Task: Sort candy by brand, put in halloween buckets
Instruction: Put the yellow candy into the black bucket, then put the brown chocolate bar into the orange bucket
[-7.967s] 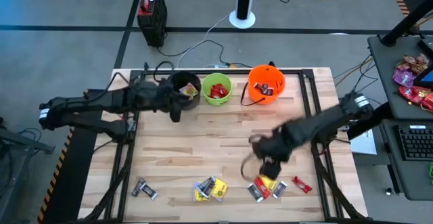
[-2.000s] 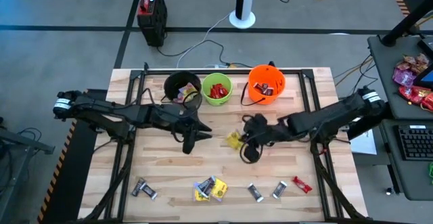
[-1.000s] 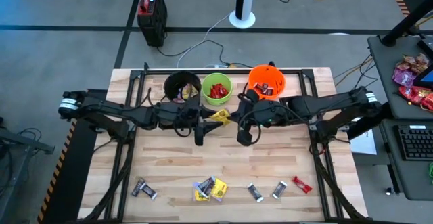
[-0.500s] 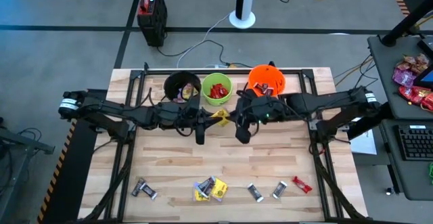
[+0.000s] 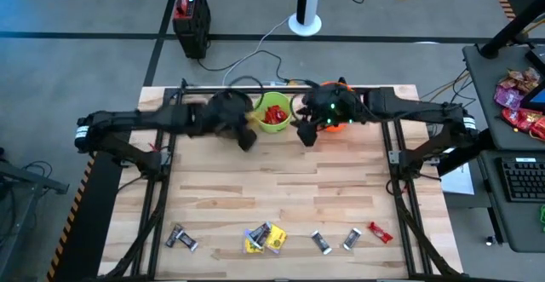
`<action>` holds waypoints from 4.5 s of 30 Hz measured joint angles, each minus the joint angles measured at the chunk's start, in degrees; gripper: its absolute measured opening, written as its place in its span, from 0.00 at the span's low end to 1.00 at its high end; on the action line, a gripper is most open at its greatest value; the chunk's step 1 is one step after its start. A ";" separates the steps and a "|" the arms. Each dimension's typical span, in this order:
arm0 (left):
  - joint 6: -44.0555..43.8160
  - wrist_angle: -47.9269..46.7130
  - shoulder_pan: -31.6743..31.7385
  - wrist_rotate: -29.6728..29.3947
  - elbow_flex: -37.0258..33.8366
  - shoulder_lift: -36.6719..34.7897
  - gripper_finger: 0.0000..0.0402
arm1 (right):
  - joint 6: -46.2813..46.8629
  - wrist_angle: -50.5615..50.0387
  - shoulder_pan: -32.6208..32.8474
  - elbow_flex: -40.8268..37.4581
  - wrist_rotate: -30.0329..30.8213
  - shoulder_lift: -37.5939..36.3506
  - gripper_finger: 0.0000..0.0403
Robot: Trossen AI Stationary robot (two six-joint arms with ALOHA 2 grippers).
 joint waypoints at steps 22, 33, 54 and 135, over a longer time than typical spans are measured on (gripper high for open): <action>16.48 -16.39 35.29 25.76 1.17 7.80 0.22 | -9.08 -4.49 -6.11 -0.12 -3.23 0.26 0.55; 5.11 -10.17 26.61 31.90 5.78 3.08 0.36 | -6.59 -14.67 -6.24 -0.13 -11.94 0.26 0.55; 18.39 11.29 -2.76 33.82 -2.09 -3.20 0.29 | 46.28 -29.63 25.36 -13.94 -26.84 0.24 0.55; -20.04 16.69 -3.70 31.44 -20.23 -19.29 0.29 | 12.13 -30.97 -30.84 4.89 6.00 3.40 0.08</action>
